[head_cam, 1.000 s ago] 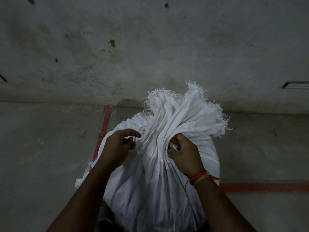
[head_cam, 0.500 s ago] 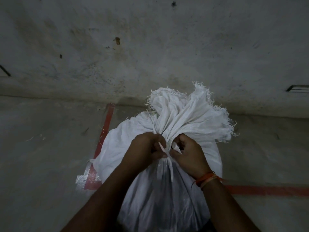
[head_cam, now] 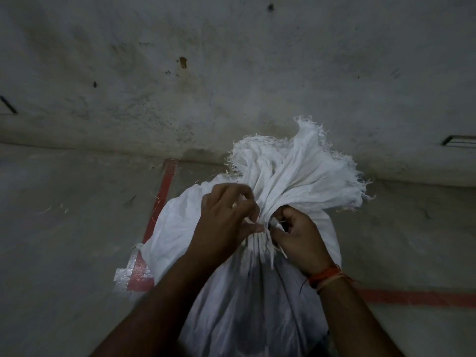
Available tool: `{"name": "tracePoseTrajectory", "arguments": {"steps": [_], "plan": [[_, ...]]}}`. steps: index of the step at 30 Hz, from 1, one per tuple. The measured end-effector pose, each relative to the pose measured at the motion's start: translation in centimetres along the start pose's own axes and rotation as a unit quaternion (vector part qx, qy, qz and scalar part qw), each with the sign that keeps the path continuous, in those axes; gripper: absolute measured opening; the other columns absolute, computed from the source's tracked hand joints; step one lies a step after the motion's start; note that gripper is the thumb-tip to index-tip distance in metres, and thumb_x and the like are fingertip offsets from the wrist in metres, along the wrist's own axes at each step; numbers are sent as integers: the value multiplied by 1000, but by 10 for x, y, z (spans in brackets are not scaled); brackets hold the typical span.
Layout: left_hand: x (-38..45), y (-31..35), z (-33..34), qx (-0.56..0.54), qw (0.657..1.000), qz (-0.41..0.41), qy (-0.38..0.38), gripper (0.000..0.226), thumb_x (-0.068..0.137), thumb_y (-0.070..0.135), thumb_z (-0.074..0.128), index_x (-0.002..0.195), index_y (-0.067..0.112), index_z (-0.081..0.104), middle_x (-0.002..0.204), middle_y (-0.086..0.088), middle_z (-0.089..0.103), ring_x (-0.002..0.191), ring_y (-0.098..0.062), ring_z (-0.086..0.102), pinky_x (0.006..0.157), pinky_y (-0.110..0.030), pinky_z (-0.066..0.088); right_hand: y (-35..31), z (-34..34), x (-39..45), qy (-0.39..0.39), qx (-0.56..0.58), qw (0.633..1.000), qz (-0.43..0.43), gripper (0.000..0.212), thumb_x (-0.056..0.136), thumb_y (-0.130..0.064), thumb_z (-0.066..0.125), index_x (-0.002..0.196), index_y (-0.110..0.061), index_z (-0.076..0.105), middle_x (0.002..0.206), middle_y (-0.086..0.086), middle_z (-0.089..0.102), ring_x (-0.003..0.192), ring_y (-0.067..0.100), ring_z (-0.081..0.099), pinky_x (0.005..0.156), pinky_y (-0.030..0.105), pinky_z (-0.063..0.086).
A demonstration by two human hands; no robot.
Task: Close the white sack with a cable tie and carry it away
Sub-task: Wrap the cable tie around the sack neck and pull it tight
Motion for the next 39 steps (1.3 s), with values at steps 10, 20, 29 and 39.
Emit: {"name": "tracePoseTrajectory", "arguments": {"steps": [10, 20, 29, 39], "plan": [[-7, 8, 34, -122, 968, 67, -210, 25, 92, 29, 60, 115, 31, 71, 107, 12, 74, 98, -4, 61, 86, -18, 46, 10, 4, 5, -19, 141, 987, 75, 23, 74, -5, 54, 87, -15, 71, 87, 5, 70, 82, 21, 64, 72, 37, 50], [-11, -23, 52, -147, 974, -86, -148, 28, 87, 16, 52, 101, 28, 74, 87, 7, 72, 85, -13, 67, 82, -31, 53, 13, 5, -5, 43, -13, 994, 95, 19, 81, -14, 73, 99, -19, 68, 93, -7, 73, 88, 8, 68, 85, 32, 55], [-6, -22, 58, -186, 968, -112, -123, 18, 95, 18, 57, 100, 20, 74, 94, 6, 74, 88, -7, 66, 80, -23, 50, 21, 14, -8, 44, 23, 989, 140, 18, 74, -6, 74, 90, -16, 77, 87, -4, 77, 86, 12, 71, 86, 35, 57], [-4, -19, 51, -287, 945, -120, -99, 17, 85, 42, 73, 81, 26, 78, 70, 6, 72, 66, -4, 66, 64, -29, 51, 22, 10, -3, 29, 244, 957, 153, 23, 89, 9, 56, 79, 0, 74, 75, 10, 76, 77, 19, 72, 68, 21, 56]]}}
Point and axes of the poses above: each hand's wrist, its own x-axis towards the middle knuckle, its own z-axis out of the palm, y = z × x, the point moved 6 cm from there along x, towards the middle knuckle
